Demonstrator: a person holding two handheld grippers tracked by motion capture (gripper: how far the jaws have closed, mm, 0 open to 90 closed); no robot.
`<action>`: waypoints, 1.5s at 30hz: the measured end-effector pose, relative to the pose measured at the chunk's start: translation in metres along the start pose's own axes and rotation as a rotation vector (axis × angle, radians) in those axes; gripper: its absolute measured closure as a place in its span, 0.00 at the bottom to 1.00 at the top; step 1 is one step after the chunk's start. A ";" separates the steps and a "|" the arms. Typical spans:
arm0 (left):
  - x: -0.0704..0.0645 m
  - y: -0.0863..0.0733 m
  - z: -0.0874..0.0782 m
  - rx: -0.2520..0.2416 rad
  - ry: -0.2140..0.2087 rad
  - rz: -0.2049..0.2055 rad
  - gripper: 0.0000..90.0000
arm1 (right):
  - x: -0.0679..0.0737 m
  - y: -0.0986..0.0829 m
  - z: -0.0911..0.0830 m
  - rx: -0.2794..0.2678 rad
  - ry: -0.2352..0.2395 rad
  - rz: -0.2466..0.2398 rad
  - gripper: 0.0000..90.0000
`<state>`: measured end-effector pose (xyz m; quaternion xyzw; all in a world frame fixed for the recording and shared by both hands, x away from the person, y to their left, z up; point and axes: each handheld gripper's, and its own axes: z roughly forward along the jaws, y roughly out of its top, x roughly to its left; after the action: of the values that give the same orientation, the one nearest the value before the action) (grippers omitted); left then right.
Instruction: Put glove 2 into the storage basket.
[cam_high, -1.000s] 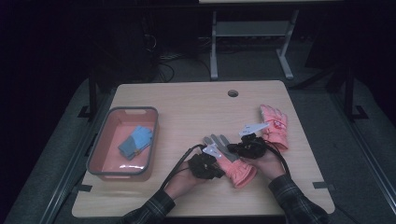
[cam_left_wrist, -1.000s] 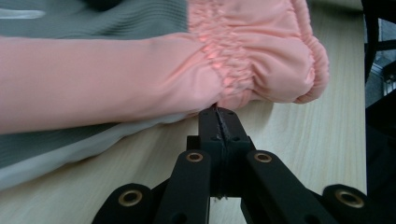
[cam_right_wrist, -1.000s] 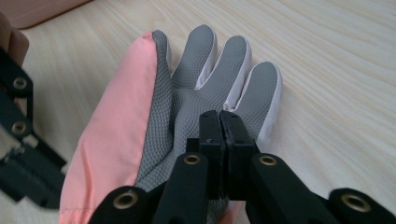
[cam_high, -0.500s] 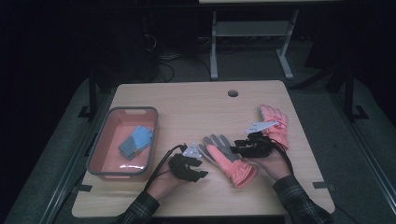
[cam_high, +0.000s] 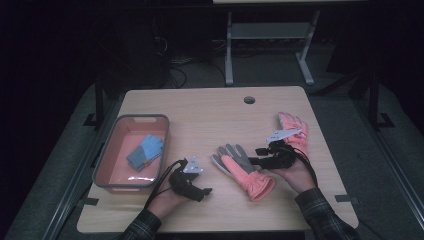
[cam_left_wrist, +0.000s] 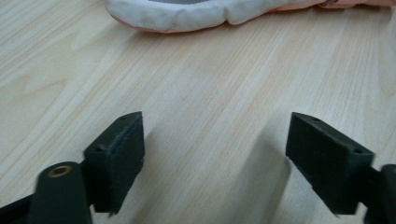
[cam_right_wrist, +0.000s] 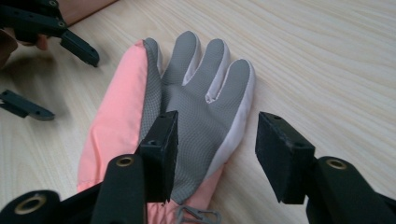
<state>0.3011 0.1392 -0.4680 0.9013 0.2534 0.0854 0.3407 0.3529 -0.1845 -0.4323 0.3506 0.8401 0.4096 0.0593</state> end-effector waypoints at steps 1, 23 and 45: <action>0.000 -0.002 0.000 -0.004 0.006 0.011 0.17 | -0.001 0.001 -0.002 0.011 -0.007 0.013 0.54; 0.001 -0.013 0.001 -0.079 0.010 0.013 0.14 | -0.053 0.009 -0.049 -0.022 -0.198 0.123 0.89; 0.001 -0.012 0.002 -0.084 0.014 0.006 0.14 | -0.125 -0.008 -0.048 0.013 -0.404 0.246 1.00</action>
<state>0.2973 0.1466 -0.4774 0.8863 0.2494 0.1034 0.3763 0.4230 -0.2983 -0.4304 0.5254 0.7647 0.3299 0.1738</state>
